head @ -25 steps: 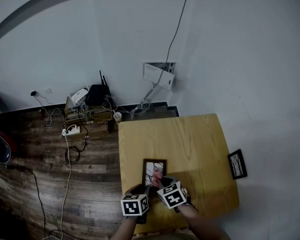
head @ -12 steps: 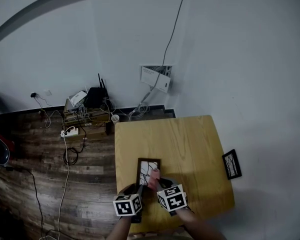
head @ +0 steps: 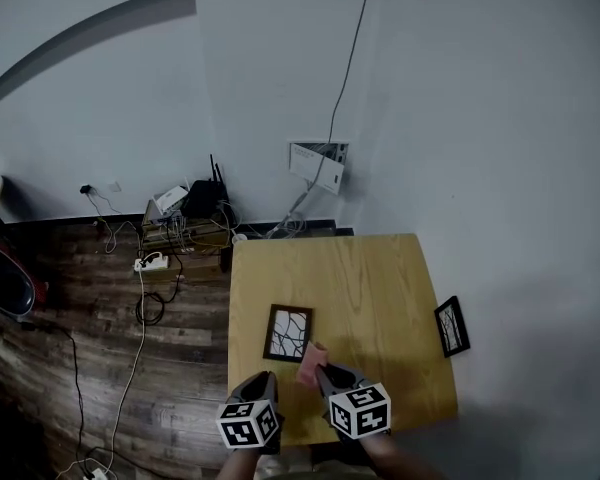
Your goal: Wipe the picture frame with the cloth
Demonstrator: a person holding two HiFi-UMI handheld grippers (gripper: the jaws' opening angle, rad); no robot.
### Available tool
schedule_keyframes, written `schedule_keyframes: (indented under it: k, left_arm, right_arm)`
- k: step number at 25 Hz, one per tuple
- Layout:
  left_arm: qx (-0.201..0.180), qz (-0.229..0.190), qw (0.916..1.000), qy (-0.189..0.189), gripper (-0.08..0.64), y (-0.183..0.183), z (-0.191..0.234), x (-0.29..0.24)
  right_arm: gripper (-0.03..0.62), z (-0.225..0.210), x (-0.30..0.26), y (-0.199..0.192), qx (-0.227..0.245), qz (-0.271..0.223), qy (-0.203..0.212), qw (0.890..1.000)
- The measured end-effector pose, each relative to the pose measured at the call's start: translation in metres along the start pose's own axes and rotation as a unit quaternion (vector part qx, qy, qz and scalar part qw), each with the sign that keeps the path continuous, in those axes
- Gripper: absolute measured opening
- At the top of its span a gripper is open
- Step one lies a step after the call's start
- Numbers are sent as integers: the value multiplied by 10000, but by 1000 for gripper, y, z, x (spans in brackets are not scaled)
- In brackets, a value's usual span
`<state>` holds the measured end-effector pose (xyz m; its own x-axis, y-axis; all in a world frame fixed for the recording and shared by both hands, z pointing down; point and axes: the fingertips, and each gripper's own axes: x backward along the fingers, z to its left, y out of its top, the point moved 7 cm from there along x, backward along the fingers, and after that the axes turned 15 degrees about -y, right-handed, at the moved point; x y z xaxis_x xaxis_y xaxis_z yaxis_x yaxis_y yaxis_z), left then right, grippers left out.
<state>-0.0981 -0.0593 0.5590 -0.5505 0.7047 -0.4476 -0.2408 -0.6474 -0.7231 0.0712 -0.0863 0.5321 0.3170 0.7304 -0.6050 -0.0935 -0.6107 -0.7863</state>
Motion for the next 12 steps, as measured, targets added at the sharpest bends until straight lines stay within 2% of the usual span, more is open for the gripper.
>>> schedule_keyframes:
  k: [9,12]
  left_arm:
    - [251,-443,9987,53,4,-33,-52,55]
    - [191,-466,9987,89,3,-47,-69,69]
  right_arm:
    - [17,-12,84,-11,-277,-441,367,9980]
    - [17,-16,110,-20,-324,-559,438,9970]
